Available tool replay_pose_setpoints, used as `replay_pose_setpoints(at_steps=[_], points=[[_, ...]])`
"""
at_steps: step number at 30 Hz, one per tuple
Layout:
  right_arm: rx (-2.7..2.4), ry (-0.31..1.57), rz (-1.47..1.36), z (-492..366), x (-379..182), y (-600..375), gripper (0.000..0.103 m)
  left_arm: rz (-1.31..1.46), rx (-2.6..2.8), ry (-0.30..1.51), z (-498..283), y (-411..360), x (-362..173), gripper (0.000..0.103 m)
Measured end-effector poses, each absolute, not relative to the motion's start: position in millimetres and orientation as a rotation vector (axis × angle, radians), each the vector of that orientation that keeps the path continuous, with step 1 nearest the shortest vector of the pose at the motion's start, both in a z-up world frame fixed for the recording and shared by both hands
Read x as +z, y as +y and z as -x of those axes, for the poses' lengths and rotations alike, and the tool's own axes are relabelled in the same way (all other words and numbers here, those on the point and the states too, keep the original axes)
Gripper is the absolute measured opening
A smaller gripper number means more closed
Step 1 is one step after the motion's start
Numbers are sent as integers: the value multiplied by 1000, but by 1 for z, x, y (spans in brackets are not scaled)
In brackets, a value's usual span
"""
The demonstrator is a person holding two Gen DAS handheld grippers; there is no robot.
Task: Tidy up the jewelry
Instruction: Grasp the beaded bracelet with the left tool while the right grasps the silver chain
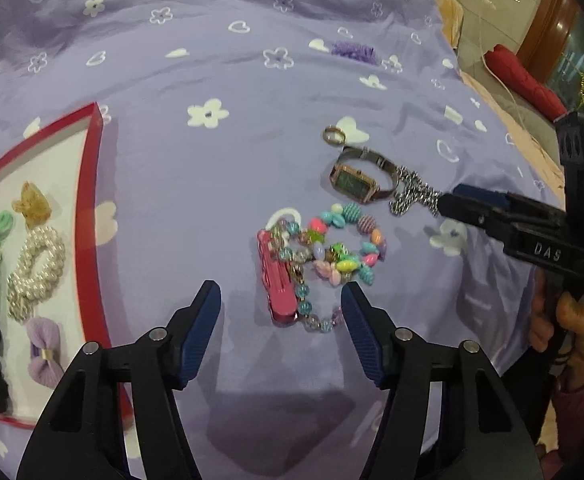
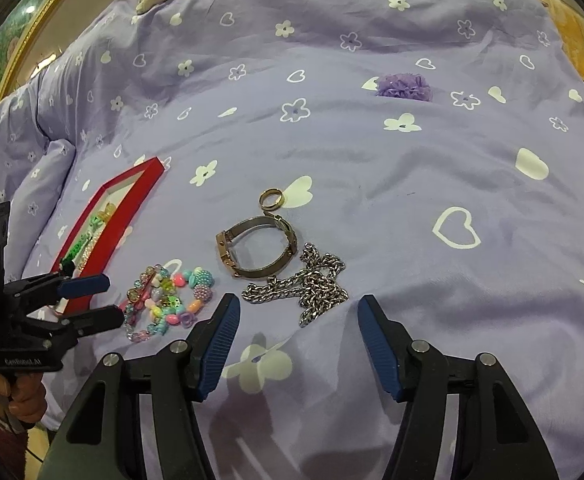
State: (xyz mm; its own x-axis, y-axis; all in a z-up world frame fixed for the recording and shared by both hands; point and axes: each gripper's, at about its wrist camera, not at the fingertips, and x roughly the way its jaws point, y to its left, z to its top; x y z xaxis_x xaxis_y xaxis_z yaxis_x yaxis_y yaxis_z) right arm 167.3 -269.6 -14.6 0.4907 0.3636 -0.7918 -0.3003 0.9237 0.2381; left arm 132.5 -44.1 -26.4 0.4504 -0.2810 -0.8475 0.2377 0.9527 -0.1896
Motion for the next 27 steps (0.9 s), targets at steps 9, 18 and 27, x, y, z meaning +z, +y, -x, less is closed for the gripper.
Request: replay_pose_setpoints(at_steps=[9, 18, 27], points=[[408, 992, -30, -178, -25, -263, 54, 120, -324, 1086, -125, -49, -43, 38], [393, 971, 81, -184, -41, -244, 40, 157, -329, 1078, -128, -46, -46, 7], [434, 979, -40, -182, -36, -256, 13, 176, -350, 1066, -115, -43, -37, 6]])
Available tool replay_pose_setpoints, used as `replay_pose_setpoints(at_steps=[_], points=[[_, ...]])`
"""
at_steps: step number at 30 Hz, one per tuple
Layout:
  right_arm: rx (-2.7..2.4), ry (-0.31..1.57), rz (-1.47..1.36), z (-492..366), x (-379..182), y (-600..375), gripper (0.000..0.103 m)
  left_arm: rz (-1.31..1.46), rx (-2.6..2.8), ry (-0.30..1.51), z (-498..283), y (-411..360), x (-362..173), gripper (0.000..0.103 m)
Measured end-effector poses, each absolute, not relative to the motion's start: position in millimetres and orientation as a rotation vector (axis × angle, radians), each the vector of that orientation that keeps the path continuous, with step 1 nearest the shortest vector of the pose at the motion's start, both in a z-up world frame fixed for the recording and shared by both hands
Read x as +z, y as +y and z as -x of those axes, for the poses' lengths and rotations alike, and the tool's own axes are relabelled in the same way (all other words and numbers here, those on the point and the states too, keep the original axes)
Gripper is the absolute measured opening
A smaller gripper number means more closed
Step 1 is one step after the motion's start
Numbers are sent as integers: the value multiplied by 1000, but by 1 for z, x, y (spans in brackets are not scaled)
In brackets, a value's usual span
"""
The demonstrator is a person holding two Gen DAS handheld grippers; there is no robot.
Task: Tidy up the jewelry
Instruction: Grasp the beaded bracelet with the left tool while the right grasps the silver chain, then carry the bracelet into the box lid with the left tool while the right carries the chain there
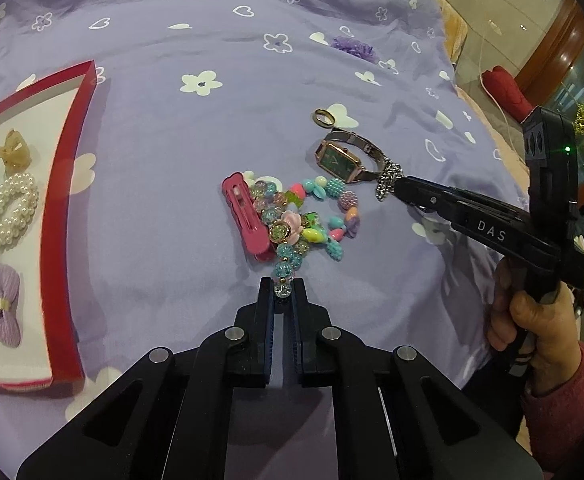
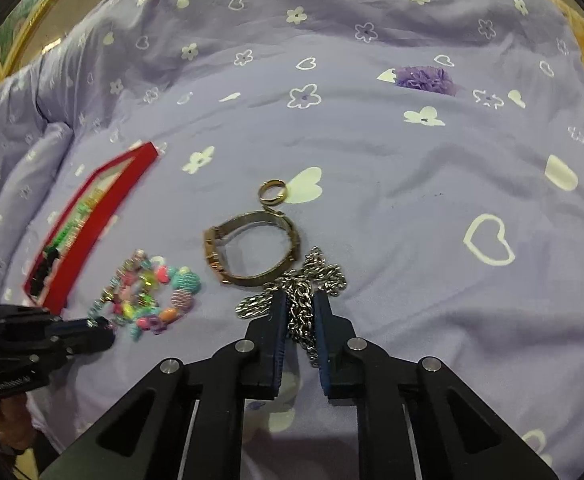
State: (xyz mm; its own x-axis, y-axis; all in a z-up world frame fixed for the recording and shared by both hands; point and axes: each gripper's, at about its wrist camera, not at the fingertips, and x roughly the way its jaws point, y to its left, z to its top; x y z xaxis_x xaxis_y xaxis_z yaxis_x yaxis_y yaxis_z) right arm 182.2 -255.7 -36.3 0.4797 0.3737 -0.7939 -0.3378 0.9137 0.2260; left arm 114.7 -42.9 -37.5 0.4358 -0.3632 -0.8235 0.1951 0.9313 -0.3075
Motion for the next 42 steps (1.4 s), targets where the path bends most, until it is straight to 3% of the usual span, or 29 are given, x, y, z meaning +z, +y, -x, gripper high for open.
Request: replay_pose_setpoints(at_steps=[24, 42], points=[[579, 862, -124, -155, 32, -221, 12, 218, -283, 842, -88, 15, 43, 6], [803, 850, -64, -151, 50, -108, 13, 307, -70, 782, -70, 116, 47, 6]])
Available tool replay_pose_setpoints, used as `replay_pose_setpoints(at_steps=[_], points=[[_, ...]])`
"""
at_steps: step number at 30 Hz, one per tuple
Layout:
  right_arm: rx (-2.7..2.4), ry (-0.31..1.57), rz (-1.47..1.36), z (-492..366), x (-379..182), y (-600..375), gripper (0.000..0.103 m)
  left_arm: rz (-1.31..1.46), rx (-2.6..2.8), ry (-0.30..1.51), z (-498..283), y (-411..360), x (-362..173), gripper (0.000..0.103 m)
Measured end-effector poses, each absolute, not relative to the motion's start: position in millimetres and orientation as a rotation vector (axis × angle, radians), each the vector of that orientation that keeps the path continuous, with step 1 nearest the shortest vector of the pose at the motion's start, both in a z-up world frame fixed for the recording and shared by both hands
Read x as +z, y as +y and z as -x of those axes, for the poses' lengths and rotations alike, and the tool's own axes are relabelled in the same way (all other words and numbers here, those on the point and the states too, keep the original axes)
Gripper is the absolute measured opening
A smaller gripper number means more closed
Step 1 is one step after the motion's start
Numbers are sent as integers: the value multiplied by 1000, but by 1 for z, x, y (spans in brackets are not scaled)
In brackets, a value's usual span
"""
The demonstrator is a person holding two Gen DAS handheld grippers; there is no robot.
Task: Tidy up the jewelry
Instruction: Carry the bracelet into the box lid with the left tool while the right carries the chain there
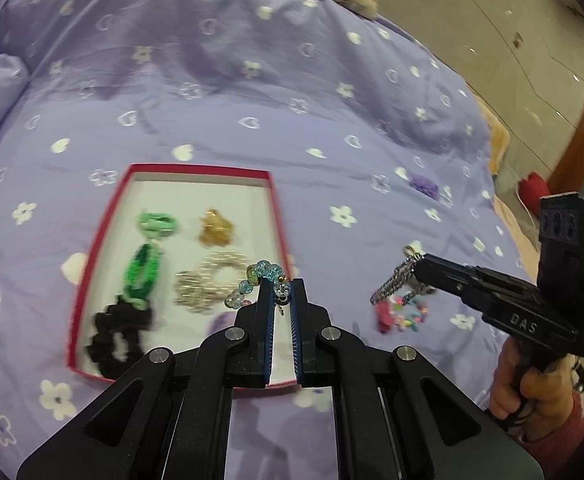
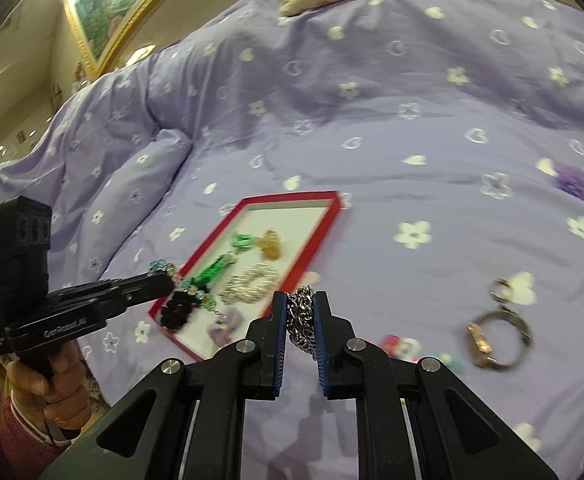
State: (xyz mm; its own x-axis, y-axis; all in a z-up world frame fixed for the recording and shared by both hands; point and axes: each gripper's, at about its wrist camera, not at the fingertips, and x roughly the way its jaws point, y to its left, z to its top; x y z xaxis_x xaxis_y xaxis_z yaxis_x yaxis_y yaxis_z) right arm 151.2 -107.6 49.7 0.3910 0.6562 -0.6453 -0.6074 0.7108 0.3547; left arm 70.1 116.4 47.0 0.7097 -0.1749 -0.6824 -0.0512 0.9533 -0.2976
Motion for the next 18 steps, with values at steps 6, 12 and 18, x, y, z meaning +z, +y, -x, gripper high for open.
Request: replay_pose_setpoints(at_steps=[6, 12, 18], points=[[878, 862, -38, -147, 46, -66, 13, 337, -5, 792, -67, 150, 37, 6], [931, 878, -24, -149, 40, -30, 12, 346, 31, 807, -70, 170, 26, 6], [944, 896, -12, -163, 30, -4, 13, 345, 45, 818, -84, 184, 19, 6]])
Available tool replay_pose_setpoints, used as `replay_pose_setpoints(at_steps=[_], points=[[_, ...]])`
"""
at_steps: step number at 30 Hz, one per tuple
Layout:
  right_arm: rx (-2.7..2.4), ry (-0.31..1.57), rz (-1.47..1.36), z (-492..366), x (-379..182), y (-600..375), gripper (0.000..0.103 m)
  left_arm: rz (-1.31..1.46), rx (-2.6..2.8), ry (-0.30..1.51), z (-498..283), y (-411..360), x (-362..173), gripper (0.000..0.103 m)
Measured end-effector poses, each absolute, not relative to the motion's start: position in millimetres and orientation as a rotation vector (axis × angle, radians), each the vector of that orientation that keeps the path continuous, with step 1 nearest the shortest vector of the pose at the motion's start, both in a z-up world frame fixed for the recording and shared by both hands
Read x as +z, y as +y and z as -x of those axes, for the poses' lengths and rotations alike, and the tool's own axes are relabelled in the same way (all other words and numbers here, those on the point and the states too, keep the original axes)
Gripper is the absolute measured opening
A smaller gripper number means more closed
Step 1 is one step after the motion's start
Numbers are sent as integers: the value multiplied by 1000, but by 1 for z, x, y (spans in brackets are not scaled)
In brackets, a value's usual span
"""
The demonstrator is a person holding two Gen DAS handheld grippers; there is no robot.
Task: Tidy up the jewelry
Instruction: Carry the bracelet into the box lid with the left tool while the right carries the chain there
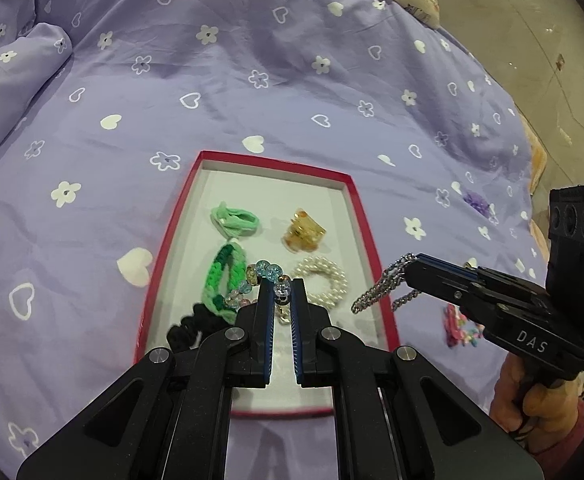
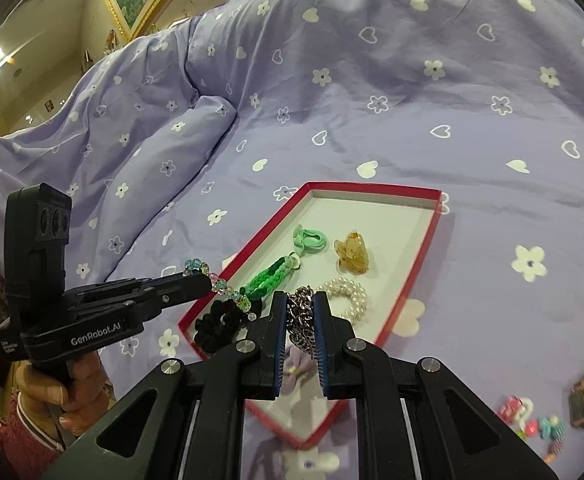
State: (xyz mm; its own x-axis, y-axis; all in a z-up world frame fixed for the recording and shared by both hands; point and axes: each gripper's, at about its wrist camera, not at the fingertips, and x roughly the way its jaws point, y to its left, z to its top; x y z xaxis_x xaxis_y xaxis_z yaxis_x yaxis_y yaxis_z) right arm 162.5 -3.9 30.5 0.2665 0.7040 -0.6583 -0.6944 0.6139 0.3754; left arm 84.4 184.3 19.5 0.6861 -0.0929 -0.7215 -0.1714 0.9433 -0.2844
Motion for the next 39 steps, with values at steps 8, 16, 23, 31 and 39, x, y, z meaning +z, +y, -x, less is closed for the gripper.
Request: replay_pose_setpoints(at_steps=[8, 16, 23, 31, 39], points=[[939, 928, 11, -185, 12, 25, 13, 353, 58, 822, -105, 200, 8, 6], [918, 1003, 48, -189, -19, 36, 13, 357, 81, 899, -107, 211, -26, 6], [902, 1027, 65, -192, -28, 37, 13, 356, 96, 944, -108, 213, -45, 7], [898, 1049, 66, -193, -34, 39, 17, 346, 111, 948, -106, 211, -45, 12], [905, 1045, 64, -192, -31, 38, 18, 342, 120, 959, -103, 208, -44, 27]])
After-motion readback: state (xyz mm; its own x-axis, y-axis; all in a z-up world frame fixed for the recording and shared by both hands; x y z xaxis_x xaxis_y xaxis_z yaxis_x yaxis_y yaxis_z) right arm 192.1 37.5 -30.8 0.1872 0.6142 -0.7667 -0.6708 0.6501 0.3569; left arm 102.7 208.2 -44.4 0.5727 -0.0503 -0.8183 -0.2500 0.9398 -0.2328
